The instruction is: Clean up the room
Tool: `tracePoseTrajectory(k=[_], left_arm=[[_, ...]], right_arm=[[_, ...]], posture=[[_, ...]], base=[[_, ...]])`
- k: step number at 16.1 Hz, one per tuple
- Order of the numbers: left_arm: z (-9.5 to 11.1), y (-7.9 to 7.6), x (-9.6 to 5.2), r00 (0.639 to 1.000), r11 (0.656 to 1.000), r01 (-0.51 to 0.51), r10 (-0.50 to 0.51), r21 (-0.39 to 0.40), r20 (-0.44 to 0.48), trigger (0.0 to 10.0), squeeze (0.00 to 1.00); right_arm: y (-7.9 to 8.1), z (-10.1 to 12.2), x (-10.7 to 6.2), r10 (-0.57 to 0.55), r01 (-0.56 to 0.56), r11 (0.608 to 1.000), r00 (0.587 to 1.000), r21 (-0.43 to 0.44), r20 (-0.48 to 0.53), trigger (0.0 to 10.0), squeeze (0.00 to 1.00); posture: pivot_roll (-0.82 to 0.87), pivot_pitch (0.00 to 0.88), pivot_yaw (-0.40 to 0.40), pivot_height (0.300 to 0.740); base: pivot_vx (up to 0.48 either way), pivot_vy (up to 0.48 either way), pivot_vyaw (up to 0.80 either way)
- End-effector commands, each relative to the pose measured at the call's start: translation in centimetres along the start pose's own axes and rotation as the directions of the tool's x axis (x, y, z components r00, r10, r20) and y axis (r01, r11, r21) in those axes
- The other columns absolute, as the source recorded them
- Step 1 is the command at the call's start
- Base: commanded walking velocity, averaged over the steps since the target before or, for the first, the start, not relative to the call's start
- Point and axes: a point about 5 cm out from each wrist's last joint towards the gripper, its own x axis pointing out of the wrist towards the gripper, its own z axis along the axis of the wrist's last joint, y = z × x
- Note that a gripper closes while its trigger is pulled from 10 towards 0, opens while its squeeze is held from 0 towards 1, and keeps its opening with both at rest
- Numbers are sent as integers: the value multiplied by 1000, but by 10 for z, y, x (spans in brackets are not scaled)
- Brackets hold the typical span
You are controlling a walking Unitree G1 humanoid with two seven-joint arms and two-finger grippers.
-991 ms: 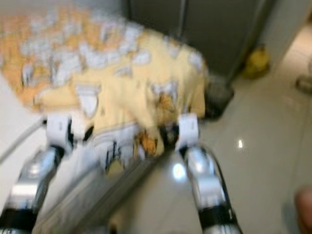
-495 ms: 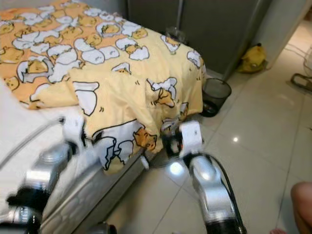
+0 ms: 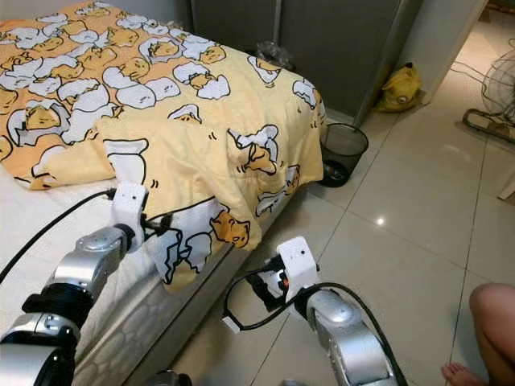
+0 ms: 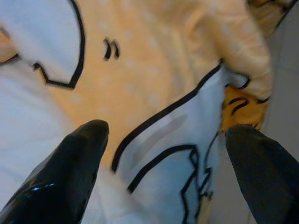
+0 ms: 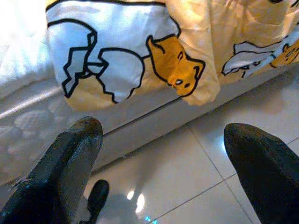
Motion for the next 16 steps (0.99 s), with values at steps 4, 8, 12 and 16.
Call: tracePoseTrajectory(k=[4, 8, 12, 16], left_arm=[[-23, -1, 0, 993, 999, -7, 13, 50, -117, 10000, 0], [-25, -6, 5, 991, 1000, -21, 23, 22, -131, 10000, 0], [-16, -16, 11, 994, 1000, 8, -10, -21, -106, 10000, 0], [-22, -16, 13, 985, 997, -73, 71, -4, -160, 10000, 0]], right_arm=[[8, 2, -5, 58, -58, 998, 998, 3, -28, 10000, 0], [13, 9, -5, 80, -80, 997, 997, -6, -17, 10000, 0], [11, 13, -5, 83, -84, 996, 996, -22, -21, 10000, 0], [12, 17, 1, 81, -82, 996, 997, -21, -10, 10000, 0]], posture=[[-170, 101, 23, 740], [-178, 114, 19, 740], [-190, 113, 9, 740], [-197, 98, 18, 740]], base=[[0, 0, 0], [0, 0, 0], [0, 0, 0], [0, 0, 0]])
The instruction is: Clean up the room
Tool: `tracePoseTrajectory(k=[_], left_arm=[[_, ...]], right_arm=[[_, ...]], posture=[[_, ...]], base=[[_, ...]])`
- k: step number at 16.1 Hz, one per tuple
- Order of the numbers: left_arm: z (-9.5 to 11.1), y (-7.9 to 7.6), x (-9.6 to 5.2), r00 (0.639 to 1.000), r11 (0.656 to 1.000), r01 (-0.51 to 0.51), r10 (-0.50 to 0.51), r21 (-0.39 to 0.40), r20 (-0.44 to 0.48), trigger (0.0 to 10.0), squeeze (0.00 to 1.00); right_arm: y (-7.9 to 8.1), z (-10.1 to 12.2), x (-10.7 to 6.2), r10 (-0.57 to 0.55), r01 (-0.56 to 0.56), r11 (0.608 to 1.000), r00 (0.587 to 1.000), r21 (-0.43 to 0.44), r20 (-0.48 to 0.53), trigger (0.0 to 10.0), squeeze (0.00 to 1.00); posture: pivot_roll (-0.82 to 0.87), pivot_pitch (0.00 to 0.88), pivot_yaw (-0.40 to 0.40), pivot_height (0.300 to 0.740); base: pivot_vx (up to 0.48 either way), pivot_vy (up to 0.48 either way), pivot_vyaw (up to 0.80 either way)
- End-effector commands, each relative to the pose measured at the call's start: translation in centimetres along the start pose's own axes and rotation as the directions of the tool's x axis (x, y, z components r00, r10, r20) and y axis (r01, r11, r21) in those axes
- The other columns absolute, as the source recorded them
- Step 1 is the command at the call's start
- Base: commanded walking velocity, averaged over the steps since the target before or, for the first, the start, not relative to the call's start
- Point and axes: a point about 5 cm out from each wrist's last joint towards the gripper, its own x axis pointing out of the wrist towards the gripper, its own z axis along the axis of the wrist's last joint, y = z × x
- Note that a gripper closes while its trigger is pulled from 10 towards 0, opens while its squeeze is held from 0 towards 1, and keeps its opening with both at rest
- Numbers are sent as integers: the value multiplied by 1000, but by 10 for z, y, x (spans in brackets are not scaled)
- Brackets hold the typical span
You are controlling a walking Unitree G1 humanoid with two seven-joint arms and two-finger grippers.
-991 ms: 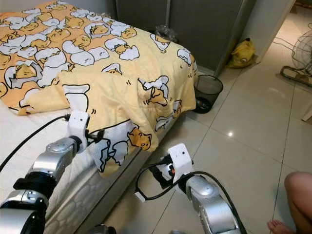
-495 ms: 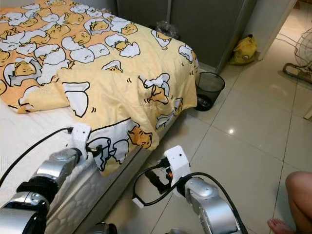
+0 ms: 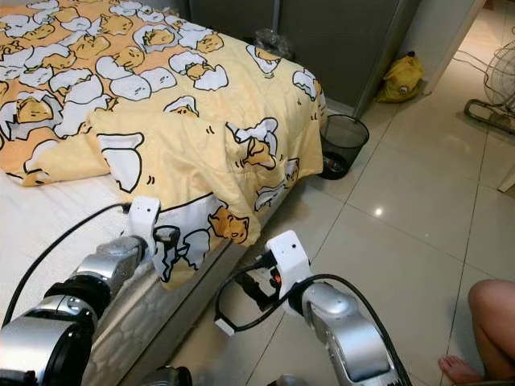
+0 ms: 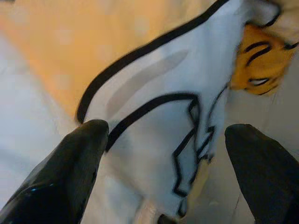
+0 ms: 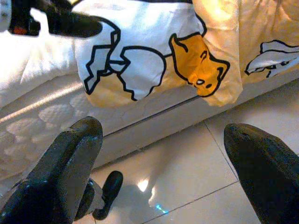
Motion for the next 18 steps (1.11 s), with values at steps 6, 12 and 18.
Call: tracePoseTrajectory(k=[6, 12, 18], left_arm=[[-2, 9, 0, 997, 997, -80, 80, -22, 12, 10000, 0], [-1, -4, 2, 995, 982, -100, 99, -160, -17, 10000, 0], [-3, -16, 3, 995, 981, -97, 91, -167, -42, 10000, 0]], right_arm=[[7, -11, 0, 48, -47, 999, 997, 22, -56, 10000, 0], [14, -16, 4, 84, -83, 996, 992, 13, -94, 10000, 0], [10, -15, 0, 75, -76, 997, 992, -3, -105, 10000, 0]], posture=[[-189, 109, 21, 740], [-190, 96, 3, 740], [-227, 98, -2, 740]], base=[[0, 0, 0], [0, 0, 0], [0, 0, 0]])
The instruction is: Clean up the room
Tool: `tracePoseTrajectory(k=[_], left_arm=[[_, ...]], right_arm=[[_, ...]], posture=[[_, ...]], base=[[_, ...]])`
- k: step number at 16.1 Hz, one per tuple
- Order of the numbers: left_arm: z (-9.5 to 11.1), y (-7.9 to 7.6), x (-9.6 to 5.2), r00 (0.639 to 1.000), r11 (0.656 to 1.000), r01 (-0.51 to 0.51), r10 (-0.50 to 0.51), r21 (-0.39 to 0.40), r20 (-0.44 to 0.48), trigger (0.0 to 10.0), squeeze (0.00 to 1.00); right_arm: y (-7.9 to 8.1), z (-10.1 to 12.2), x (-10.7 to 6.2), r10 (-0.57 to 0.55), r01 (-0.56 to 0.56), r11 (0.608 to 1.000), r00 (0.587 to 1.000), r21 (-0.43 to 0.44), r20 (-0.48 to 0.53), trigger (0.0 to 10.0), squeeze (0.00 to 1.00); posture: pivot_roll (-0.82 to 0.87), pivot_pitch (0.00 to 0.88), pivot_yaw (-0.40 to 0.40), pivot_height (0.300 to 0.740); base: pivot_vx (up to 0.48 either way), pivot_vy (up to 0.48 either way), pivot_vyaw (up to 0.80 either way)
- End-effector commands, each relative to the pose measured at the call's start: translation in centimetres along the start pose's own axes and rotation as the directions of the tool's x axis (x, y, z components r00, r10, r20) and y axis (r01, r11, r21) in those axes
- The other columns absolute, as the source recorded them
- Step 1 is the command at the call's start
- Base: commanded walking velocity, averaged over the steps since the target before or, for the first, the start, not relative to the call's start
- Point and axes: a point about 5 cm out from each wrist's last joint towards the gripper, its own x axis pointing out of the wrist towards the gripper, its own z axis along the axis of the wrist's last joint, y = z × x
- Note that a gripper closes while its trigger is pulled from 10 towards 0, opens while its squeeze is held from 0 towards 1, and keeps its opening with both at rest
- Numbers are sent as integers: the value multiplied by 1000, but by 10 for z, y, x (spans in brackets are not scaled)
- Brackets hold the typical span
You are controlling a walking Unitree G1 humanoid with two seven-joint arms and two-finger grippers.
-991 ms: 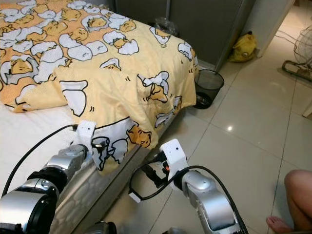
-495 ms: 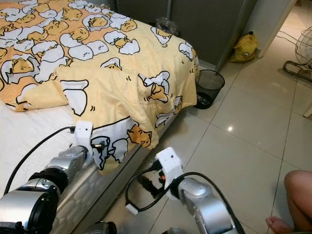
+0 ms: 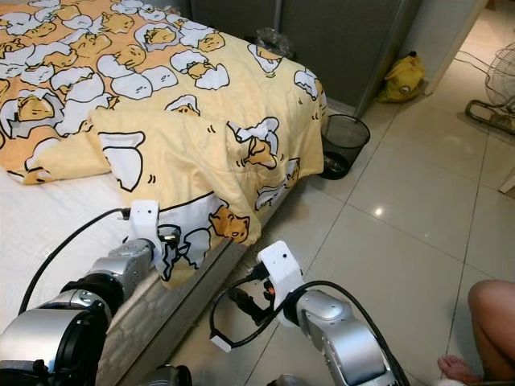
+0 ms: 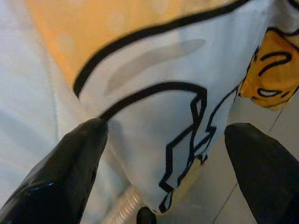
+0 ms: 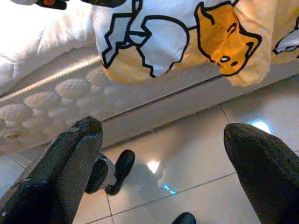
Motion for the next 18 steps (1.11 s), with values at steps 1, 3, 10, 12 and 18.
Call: tracePoseTrajectory(k=[1, 3, 10, 12, 18], left_arm=[[-5, 2, 0, 999, 999, -29, 29, 19, -28, 10000, 0], [-10, 11, 0, 994, 995, -97, 98, 6, -44, 10000, 0], [-16, -3, -1, 995, 995, -80, 76, -57, -71, 10000, 0], [-16, 0, -1, 993, 993, -98, 93, -62, -79, 10000, 0], [-3, 39, -2, 955, 955, -296, 296, 34, -15, 0, 0]], right_arm=[[1, -1, -4, 2, -2, 1000, 1000, -8, -13, 10000, 0], [1, -3, -14, -10, 10, 1000, 1000, -20, -20, 10000, 0], [8, -6, -46, -33, 33, 999, 999, -5, -33, 10000, 0], [9, -4, -55, -43, 43, 999, 998, -3, -38, 10000, 0], [15, -10, -75, -58, 59, 998, 995, 9, -84, 10000, 0]], posture=[[-257, 117, -11, 740], [-306, 149, -14, 740], [-402, 227, -50, 740], [-432, 250, -63, 740], [-470, 284, -101, 740]], base=[[0, 0, 0], [0, 0, 0], [0, 0, 0], [0, 0, 0], [0, 0, 0]])
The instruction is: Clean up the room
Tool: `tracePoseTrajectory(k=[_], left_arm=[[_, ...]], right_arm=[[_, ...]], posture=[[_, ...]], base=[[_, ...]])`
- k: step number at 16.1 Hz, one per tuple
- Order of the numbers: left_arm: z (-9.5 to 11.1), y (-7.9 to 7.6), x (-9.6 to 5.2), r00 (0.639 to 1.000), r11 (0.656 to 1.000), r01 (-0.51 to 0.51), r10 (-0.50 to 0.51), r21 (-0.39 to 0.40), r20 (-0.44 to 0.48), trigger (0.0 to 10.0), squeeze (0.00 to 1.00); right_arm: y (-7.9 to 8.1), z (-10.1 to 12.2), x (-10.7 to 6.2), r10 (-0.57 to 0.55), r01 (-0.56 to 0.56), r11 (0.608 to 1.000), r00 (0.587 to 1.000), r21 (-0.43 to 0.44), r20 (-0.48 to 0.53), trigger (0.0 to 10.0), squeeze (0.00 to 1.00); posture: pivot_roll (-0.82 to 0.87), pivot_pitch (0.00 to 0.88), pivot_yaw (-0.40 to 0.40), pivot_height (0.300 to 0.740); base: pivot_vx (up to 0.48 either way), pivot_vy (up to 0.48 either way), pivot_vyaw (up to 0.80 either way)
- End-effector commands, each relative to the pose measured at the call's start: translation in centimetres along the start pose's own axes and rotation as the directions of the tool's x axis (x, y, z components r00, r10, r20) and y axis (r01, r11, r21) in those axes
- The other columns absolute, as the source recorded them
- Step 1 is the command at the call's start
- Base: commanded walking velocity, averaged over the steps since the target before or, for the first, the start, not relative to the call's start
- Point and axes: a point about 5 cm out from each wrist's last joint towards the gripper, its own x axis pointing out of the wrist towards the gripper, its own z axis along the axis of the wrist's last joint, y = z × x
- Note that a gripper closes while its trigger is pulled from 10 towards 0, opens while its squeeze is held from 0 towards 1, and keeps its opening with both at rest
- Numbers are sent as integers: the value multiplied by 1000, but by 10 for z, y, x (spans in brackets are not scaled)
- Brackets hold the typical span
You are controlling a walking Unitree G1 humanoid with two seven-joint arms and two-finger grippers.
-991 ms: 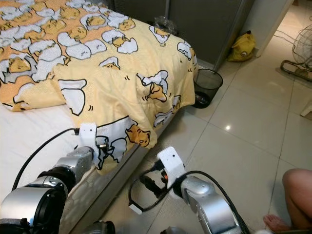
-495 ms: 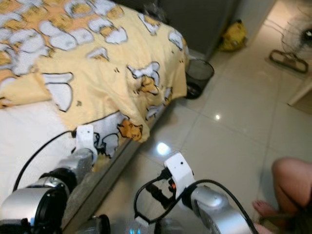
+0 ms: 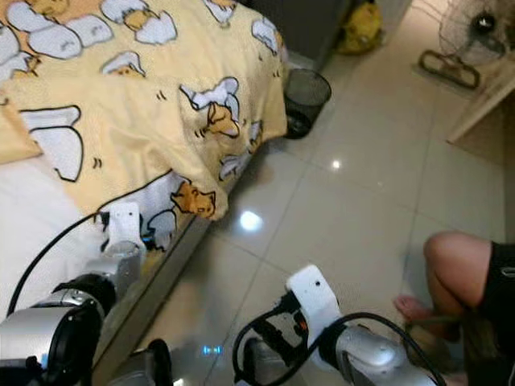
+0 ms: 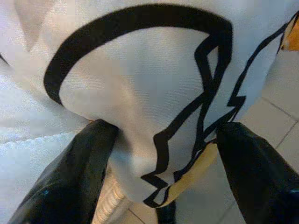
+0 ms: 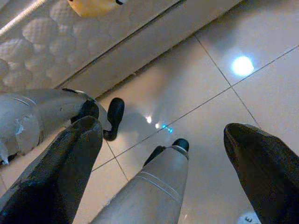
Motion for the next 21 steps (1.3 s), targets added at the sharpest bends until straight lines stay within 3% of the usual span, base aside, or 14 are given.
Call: tracePoseTrajectory(k=[1, 4, 9, 13, 19, 20, 21], left_arm=[[-3, 14, 2, 998, 997, -62, 62, 54, 0, 0, 0], [-1, 25, 4, 994, 984, -104, 97, 147, 58, 0, 0], [2, 28, 5, 990, 967, -122, 103, 224, 92, 0, 0], [8, 15, 3, 994, 979, -45, 24, 198, 107, 0, 0], [24, -13, -3, 958, 970, 221, -236, 105, 163, 0, 0], [26, -13, -4, 953, 967, 235, -249, 101, 170, 10000, 0], [29, -15, -5, 945, 963, 244, -262, 112, 196, 10000, 0]], right_arm=[[0, 0, -3, -2, 2, 1000, 1000, 3, -11, 10000, 0], [-2, 4, -2, -17, 17, 1000, 1000, 4, 5, 10000, 0], [-2, 8, 4, -14, 14, 1000, 1000, -1, 13, 10000, 0], [-3, 10, 9, -17, 17, 1000, 1000, 2, 22, 10000, 0], [-4, 24, 35, 7, -7, 1000, 997, -2, 75, 10000, 0], [-5, 26, 38, 8, -8, 1000, 997, -3, 80, 10000, 0], [-6, 28, 41, 11, -10, 1000, 996, -7, 83, 10000, 0]], posture=[[-468, 285, -102, 740], [-452, 280, -106, 740], [-424, 258, -97, 740], [-399, 239, -85, 740], [-287, 199, -46, 740], [-269, 195, -42, 740], [-257, 194, -39, 740]], base=[[0, 0, 0], [0, 0, 0], [0, 0, 0], [0, 0, 0], [0, 0, 0], [0, 0, 0], [0, 0, 0]])
